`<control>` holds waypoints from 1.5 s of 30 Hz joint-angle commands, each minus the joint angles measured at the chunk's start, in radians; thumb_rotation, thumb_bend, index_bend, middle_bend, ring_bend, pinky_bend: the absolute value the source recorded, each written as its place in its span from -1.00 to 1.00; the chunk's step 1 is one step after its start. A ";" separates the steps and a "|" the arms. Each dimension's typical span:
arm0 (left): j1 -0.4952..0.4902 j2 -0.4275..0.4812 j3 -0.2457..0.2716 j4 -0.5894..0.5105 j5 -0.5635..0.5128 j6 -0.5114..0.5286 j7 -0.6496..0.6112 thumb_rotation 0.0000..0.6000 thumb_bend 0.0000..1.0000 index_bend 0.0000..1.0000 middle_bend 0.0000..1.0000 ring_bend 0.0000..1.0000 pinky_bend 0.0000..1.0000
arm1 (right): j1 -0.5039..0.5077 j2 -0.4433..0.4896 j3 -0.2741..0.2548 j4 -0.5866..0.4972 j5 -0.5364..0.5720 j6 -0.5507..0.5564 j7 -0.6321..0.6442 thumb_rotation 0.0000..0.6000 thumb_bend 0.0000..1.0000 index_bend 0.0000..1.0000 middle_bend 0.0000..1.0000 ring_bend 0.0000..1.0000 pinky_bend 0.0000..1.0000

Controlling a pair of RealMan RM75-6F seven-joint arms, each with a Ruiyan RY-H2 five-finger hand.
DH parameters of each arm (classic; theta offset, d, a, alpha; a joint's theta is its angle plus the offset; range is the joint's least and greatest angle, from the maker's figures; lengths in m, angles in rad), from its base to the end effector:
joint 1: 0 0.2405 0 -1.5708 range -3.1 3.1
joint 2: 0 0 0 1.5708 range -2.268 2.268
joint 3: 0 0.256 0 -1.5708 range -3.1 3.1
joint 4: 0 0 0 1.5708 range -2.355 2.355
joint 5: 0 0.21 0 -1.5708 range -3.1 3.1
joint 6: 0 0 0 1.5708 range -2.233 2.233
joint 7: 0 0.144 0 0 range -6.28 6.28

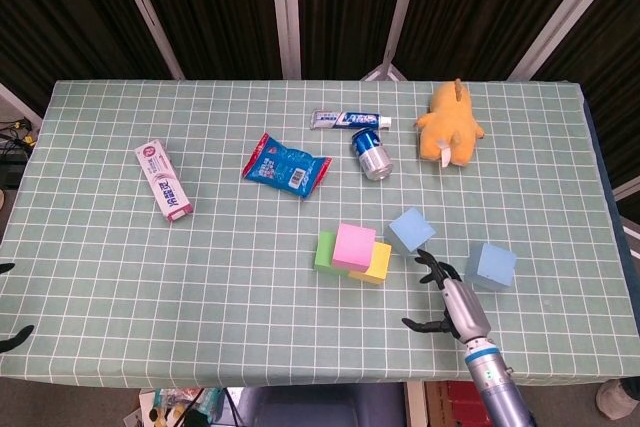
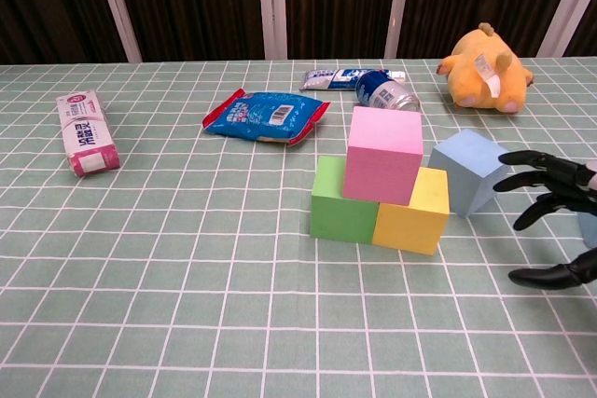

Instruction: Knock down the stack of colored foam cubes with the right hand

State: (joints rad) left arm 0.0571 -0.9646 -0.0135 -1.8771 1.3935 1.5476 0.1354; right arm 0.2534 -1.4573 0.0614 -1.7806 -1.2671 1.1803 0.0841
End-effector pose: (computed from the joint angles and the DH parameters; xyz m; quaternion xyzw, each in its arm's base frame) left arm -0.3043 0.1274 0.1916 -0.5368 -0.4376 -0.3191 0.6470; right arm -0.2231 -0.2057 0.0103 0.5206 -0.6359 0.4418 0.3597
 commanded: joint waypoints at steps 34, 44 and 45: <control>-0.009 -0.002 -0.009 0.000 -0.024 -0.015 0.012 1.00 -0.73 -0.57 -1.00 -1.00 -1.00 | 0.224 -0.302 0.215 0.179 0.288 -0.094 -0.291 1.00 -0.75 -0.83 -0.62 -0.37 -0.80; -0.013 -0.005 -0.012 -0.002 -0.037 -0.021 0.024 1.00 -0.73 -0.57 -1.00 -1.00 -1.00 | 0.282 -0.329 0.257 0.248 0.305 -0.132 -0.279 1.00 -0.75 -0.83 -0.62 -0.47 -0.87; -0.013 -0.005 -0.012 -0.003 -0.037 -0.021 0.025 1.00 -0.73 -0.58 -1.00 -1.00 -1.00 | 0.286 -0.330 0.261 0.252 0.305 -0.132 -0.280 1.00 -0.75 -0.83 -0.62 -0.49 -0.89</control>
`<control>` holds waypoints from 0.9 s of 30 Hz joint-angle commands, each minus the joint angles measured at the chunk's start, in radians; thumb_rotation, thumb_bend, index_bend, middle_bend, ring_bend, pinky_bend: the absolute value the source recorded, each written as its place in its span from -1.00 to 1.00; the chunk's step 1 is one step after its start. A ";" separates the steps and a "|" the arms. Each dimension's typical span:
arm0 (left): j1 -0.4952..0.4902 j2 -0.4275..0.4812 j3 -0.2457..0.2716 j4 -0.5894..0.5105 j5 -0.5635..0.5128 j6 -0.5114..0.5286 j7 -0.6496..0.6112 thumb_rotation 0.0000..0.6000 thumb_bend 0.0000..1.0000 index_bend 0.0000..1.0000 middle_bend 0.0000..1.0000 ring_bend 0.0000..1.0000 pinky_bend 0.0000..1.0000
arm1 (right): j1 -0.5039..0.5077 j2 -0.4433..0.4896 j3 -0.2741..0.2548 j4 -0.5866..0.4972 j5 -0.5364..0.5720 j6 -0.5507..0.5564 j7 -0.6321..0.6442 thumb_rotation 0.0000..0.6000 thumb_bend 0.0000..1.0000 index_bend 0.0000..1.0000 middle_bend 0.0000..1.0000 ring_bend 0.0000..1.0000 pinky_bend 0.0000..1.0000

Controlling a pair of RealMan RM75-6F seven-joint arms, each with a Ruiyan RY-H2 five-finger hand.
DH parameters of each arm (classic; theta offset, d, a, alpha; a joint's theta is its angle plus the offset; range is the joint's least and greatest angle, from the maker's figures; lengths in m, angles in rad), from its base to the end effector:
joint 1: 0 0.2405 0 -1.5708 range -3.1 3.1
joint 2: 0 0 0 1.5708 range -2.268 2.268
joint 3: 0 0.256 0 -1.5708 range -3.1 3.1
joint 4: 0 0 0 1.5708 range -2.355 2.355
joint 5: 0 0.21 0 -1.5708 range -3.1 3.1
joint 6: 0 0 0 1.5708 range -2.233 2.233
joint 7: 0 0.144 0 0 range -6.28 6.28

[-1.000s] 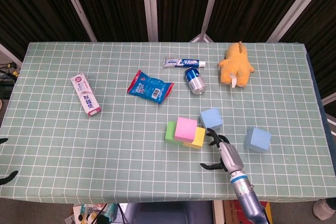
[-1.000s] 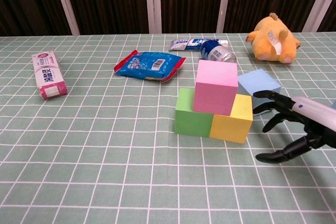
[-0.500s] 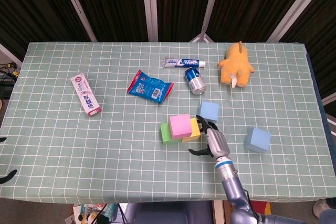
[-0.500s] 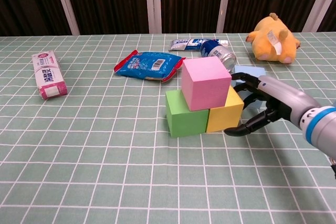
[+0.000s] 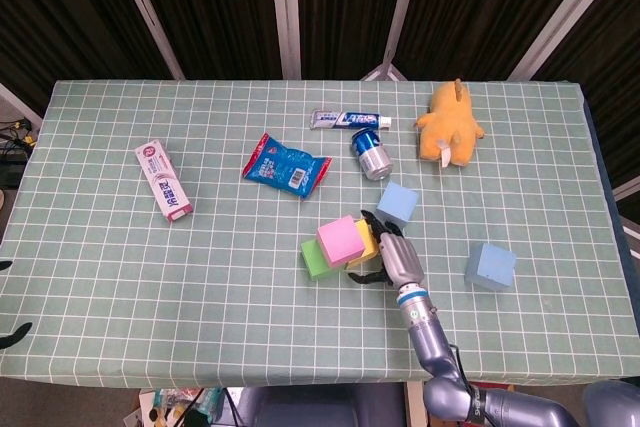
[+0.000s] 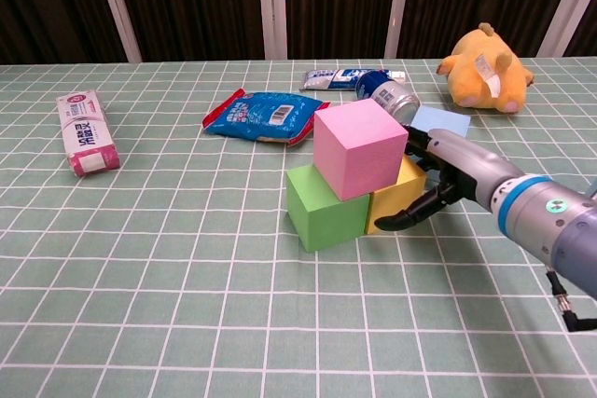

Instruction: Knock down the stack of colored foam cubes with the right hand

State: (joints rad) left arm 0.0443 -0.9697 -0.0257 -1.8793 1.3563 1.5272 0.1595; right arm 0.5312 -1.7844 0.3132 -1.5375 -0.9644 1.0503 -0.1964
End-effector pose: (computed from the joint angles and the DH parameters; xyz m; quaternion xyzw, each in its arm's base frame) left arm -0.3069 0.1326 0.1901 -0.5347 -0.4404 -0.3079 0.6522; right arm -0.1478 -0.2998 -0.0594 0.5439 -0.6119 0.4418 0.3669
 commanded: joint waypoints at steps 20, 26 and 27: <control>-0.004 -0.004 -0.002 -0.005 -0.015 -0.005 0.014 1.00 -0.73 -0.58 -1.00 -1.00 -1.00 | 0.049 0.030 -0.029 0.025 -0.041 -0.066 0.041 1.00 -0.75 -0.83 -0.62 -0.60 -0.98; -0.005 -0.002 -0.004 -0.004 -0.019 -0.007 0.008 1.00 -0.73 -0.57 -1.00 -1.00 -1.00 | 0.062 0.014 -0.026 0.036 -0.053 -0.052 0.045 1.00 -0.75 -0.65 -0.54 -0.48 -0.98; -0.005 -0.001 -0.004 -0.004 -0.020 -0.007 0.007 1.00 -0.73 -0.57 -1.00 -1.00 -1.00 | 0.062 0.014 -0.026 0.037 -0.054 -0.049 0.044 1.00 -0.75 -0.55 -0.46 -0.40 -0.98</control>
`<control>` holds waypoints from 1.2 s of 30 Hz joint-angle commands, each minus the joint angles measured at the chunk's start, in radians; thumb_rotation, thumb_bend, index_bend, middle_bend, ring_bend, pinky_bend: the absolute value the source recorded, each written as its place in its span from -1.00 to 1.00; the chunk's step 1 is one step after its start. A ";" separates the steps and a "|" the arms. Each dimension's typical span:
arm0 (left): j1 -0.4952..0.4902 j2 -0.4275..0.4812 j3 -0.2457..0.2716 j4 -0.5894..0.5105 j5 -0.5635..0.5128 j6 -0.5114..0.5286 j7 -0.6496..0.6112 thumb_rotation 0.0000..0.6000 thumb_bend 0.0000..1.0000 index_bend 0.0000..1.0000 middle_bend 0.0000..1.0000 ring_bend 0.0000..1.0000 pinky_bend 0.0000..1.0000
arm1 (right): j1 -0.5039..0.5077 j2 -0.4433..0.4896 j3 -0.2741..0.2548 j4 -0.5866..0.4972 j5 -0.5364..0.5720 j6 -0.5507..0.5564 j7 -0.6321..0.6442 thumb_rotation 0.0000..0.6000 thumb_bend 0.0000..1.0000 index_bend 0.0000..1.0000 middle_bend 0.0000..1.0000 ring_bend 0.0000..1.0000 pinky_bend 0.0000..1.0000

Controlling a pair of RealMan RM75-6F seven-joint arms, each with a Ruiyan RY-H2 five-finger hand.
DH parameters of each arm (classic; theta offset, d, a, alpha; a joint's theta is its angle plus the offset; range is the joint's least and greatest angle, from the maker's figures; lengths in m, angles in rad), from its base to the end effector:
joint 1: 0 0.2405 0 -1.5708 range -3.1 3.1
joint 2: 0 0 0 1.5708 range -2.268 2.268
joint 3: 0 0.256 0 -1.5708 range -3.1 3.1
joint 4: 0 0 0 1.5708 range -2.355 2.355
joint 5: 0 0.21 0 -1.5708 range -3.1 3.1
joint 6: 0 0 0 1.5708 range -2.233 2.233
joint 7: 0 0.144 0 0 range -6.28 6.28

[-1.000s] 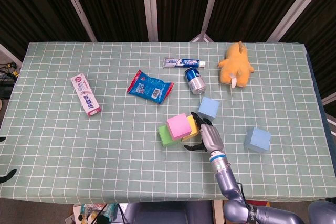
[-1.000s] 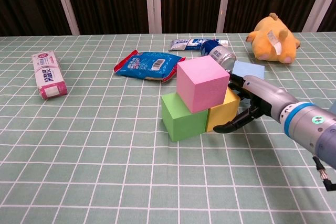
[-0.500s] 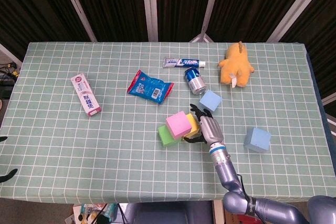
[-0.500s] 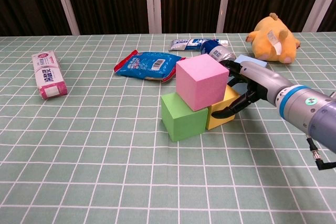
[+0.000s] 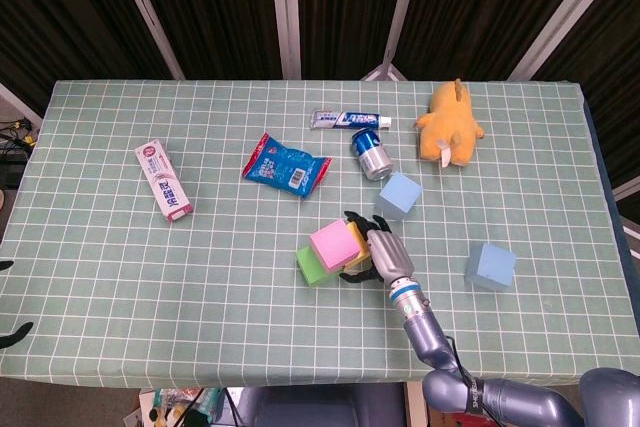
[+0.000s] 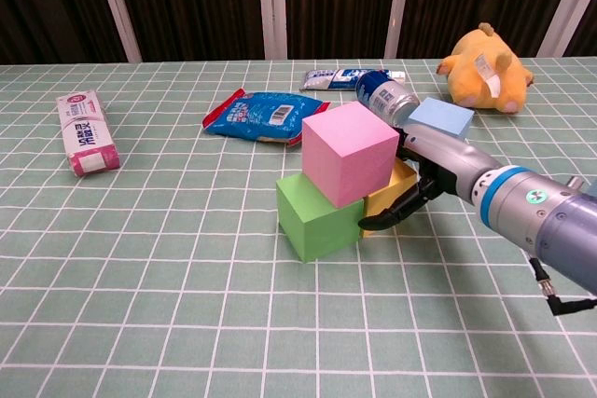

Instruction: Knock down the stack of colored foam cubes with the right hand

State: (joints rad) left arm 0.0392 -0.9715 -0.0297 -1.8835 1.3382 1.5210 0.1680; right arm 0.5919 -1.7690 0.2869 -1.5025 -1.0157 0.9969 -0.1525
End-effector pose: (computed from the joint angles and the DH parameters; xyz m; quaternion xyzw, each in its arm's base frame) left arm -0.3077 0.1344 0.1895 -0.5319 -0.4432 -0.3040 0.6543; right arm -0.1367 -0.3072 -0.0641 0.5867 -0.5868 0.4426 0.3399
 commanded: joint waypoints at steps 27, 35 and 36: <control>0.003 0.005 0.000 0.000 -0.001 0.006 -0.008 1.00 -0.73 -0.58 -1.00 -1.00 -1.00 | -0.065 0.074 -0.003 0.005 -0.002 0.091 0.061 1.00 -0.75 -0.24 0.22 0.35 -0.66; 0.003 0.007 0.002 0.000 0.002 0.004 -0.012 1.00 -0.73 -0.58 -1.00 -1.00 -1.00 | -0.105 0.138 0.042 -0.009 -0.027 0.174 0.111 1.00 -0.75 -0.12 0.35 0.62 -0.44; 0.003 0.007 0.002 -0.001 0.003 0.004 -0.011 1.00 -0.73 -0.57 -1.00 -1.00 -1.00 | -0.108 0.146 0.046 -0.013 -0.028 0.178 0.115 1.00 -0.75 -0.11 0.35 0.62 -0.44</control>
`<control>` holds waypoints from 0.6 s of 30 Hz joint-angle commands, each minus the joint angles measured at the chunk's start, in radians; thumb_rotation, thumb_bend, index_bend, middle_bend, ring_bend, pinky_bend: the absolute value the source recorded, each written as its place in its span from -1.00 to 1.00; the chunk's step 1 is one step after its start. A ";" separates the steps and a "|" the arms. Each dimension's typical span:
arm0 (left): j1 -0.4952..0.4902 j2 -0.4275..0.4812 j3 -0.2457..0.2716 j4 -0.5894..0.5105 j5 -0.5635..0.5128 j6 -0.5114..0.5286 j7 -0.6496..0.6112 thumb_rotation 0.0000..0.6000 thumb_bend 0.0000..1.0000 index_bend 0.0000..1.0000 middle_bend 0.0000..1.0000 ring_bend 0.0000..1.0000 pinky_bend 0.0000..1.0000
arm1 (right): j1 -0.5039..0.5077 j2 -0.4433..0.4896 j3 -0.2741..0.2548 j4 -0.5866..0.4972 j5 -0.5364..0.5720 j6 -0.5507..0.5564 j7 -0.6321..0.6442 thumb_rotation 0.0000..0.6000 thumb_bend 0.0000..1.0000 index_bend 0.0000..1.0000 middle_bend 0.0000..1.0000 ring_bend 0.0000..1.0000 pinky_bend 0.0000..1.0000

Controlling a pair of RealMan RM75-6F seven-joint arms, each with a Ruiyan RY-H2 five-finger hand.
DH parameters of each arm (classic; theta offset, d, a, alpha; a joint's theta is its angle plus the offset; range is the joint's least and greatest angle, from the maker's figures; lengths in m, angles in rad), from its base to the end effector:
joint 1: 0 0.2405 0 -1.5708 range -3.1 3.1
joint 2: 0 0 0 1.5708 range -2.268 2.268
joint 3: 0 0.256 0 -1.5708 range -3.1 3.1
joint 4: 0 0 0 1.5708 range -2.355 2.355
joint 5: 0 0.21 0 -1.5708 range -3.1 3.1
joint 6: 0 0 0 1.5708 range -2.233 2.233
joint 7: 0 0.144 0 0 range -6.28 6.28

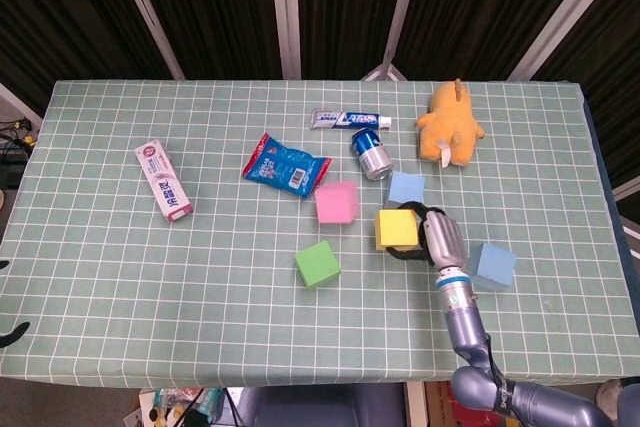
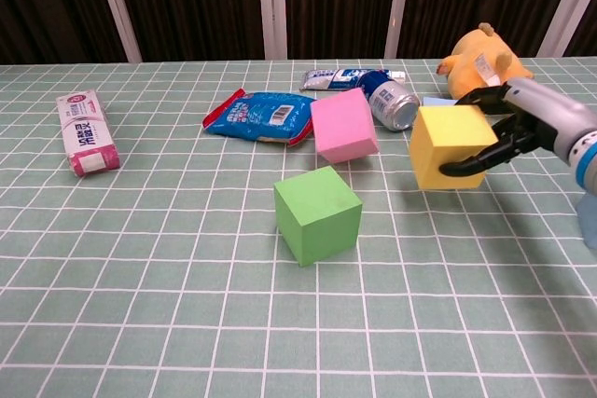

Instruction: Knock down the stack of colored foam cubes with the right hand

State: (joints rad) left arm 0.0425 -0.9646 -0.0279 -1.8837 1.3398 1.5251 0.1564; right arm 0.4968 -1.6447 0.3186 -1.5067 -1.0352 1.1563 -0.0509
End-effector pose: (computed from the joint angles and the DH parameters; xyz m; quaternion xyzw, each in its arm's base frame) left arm -0.3082 0.1330 0.1918 -0.5296 -0.4440 -0.3056 0.6550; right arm -0.1938 -0.3213 0.0016 0.4972 -0.5693 0.4876 0.4369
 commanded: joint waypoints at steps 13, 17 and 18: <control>-0.002 0.004 0.007 -0.002 0.010 -0.009 -0.007 1.00 -0.74 -0.58 -1.00 -1.00 -1.00 | -0.048 0.103 0.040 0.025 -0.002 0.069 0.008 1.00 -0.75 -0.11 0.35 0.62 -0.44; 0.000 0.005 0.009 -0.004 0.017 -0.005 -0.007 1.00 -0.73 -0.58 -1.00 -1.00 -1.00 | -0.049 0.094 0.034 0.053 -0.011 0.080 0.004 1.00 -0.75 -0.11 0.35 0.62 -0.44; 0.001 0.005 0.009 -0.004 0.017 -0.003 -0.008 1.00 -0.73 -0.58 -1.00 -1.00 -1.00 | -0.048 0.088 0.033 0.066 -0.015 0.086 0.000 1.00 -0.75 -0.11 0.35 0.62 -0.44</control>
State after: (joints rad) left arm 0.0430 -0.9598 -0.0187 -1.8872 1.3568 1.5215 0.1485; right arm 0.4481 -1.5498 0.3542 -1.4528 -1.0447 1.2352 -0.0465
